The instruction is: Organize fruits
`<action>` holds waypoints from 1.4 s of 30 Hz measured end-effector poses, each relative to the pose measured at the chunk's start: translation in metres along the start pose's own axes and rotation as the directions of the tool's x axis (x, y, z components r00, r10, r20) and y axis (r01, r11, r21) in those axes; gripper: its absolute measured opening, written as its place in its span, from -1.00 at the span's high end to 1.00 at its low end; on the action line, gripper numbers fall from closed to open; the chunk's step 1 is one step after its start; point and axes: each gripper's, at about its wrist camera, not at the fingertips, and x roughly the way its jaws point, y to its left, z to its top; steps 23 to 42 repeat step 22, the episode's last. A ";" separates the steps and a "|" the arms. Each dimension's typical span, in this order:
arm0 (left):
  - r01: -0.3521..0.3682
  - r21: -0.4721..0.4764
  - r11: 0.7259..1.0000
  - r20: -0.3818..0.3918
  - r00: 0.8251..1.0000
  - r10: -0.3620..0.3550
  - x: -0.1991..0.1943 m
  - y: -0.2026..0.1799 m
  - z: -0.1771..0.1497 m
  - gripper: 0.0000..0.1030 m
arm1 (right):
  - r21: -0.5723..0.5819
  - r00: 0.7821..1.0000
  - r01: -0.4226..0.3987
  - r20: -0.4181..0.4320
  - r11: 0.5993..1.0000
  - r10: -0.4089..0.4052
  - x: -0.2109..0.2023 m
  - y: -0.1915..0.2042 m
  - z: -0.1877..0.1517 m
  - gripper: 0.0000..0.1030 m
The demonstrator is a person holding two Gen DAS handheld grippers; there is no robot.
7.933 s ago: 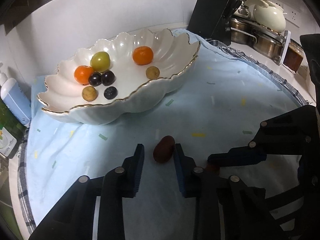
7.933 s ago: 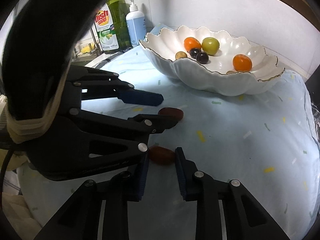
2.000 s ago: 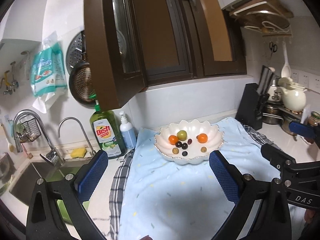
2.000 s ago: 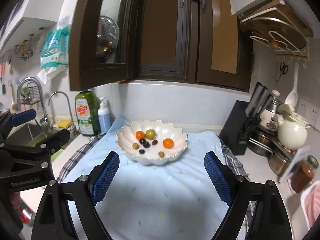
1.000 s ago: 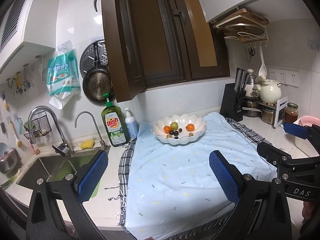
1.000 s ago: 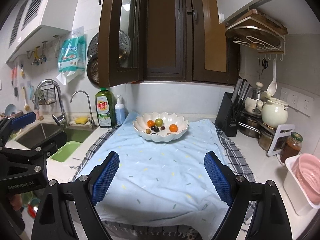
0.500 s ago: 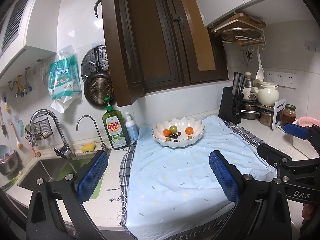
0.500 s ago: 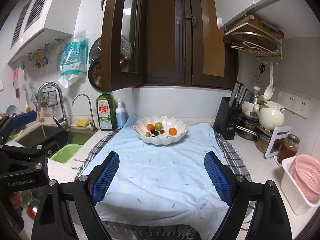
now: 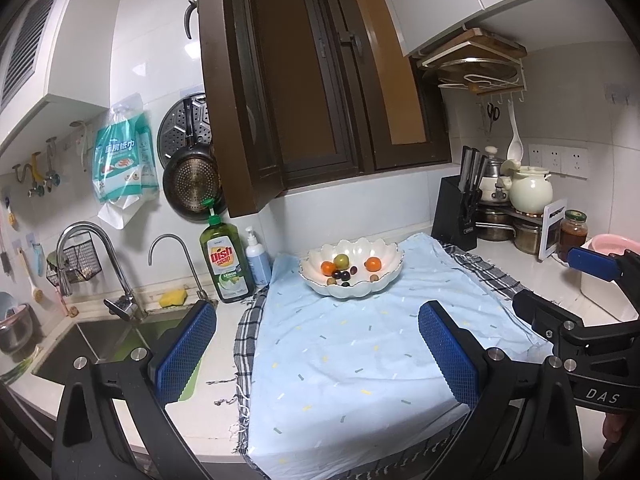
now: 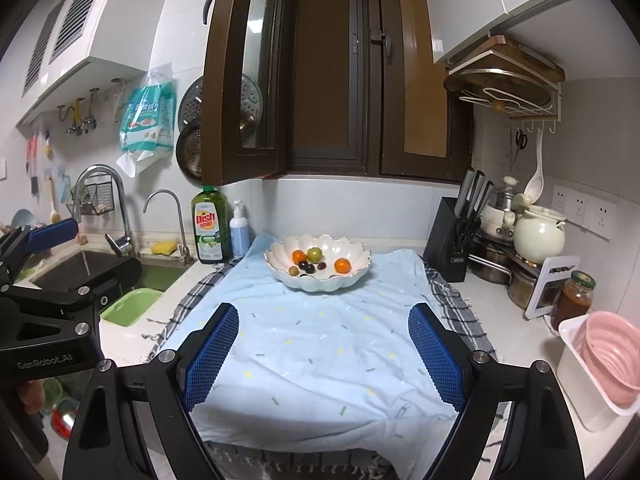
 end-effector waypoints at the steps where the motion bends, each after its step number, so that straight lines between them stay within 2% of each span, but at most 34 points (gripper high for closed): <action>1: 0.000 0.001 1.000 0.001 1.000 0.000 0.000 -0.001 0.000 -1.00 | 0.000 1.000 -0.001 0.000 1.000 0.001 0.000 0.000 0.000 -0.71; 42: 0.018 0.004 1.000 0.004 1.000 -0.018 -0.001 -0.004 0.004 -1.00 | -0.005 1.000 0.007 0.003 1.000 -0.007 -0.007 -0.005 0.002 -0.71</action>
